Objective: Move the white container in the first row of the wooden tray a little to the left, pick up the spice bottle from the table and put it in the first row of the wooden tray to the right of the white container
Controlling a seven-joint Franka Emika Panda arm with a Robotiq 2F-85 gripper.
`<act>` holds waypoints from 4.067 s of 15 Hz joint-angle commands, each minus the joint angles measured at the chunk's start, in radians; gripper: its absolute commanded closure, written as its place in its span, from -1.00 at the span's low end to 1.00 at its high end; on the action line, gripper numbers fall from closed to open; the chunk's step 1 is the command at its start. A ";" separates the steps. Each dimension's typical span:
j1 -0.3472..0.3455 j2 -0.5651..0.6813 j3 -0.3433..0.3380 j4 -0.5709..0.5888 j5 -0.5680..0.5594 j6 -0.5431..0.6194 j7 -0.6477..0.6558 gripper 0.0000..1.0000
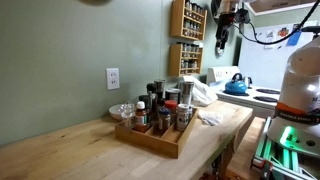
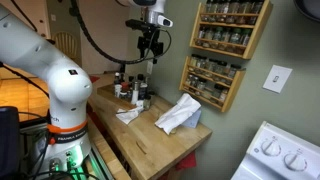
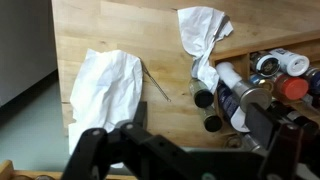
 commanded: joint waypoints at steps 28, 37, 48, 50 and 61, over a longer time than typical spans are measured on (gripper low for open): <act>0.310 0.390 0.332 0.010 0.284 0.078 0.086 -1.00; 0.355 0.523 0.364 -0.051 0.319 0.393 0.055 -1.00; 0.356 0.537 0.362 -0.033 0.301 0.390 0.055 -1.00; 0.360 0.552 0.369 -0.030 0.297 0.413 0.048 -1.00; 0.349 0.633 0.394 -0.055 0.183 0.596 0.084 -1.00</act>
